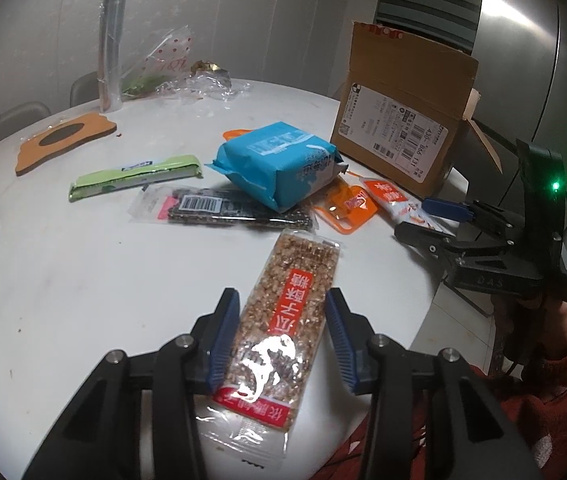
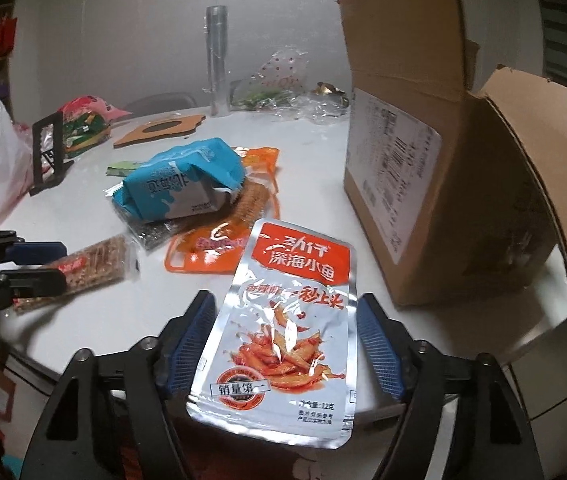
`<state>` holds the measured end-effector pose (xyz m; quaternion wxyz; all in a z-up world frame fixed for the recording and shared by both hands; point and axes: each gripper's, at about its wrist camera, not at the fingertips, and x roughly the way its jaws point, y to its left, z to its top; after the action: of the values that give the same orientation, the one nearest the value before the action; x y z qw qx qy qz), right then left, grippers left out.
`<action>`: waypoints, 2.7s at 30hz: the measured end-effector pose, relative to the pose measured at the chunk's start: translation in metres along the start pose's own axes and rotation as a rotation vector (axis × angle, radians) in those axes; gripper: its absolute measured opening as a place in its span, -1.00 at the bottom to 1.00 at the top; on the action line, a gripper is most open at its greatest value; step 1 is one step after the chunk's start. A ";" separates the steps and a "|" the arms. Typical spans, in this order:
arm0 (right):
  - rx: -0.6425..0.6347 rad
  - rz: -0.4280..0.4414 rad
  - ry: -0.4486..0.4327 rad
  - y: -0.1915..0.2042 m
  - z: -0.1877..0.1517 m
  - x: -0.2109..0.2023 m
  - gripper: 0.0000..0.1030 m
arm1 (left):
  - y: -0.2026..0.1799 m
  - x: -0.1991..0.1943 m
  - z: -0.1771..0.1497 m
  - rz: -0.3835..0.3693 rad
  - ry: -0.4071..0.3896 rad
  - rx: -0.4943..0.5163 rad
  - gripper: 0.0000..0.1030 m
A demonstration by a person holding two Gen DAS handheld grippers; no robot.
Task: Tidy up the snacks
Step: 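Grasp the peanut brittle bar with left tool while right tool grasps squid pouch, then carry the brittle bar and squid pouch into the cardboard box and open both tools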
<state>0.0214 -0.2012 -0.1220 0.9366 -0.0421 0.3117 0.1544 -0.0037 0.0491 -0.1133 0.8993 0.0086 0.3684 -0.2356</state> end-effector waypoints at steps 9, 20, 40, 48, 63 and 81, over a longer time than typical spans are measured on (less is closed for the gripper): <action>0.008 -0.015 -0.012 -0.006 -0.004 -0.002 0.45 | -0.003 0.001 -0.001 0.012 0.003 0.024 -0.12; -0.019 0.038 -0.025 -0.014 -0.007 -0.008 0.25 | -0.010 0.005 0.000 0.043 0.001 0.042 -0.02; -0.095 0.123 -0.057 0.004 0.001 -0.010 0.24 | -0.005 0.005 0.002 0.072 -0.005 0.000 -0.20; -0.094 0.147 -0.021 0.008 0.002 0.003 0.28 | -0.004 0.005 0.002 0.072 -0.004 0.001 -0.20; -0.119 0.136 -0.029 0.007 0.008 0.013 0.49 | -0.005 0.006 0.001 0.076 -0.006 0.003 -0.20; -0.133 0.136 -0.047 -0.003 0.013 0.017 -0.02 | -0.003 0.005 0.002 0.071 -0.001 -0.003 -0.21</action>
<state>0.0429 -0.1974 -0.1222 0.9262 -0.0796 0.2806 0.2389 -0.0004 0.0440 -0.1153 0.9072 0.0201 0.3679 -0.2029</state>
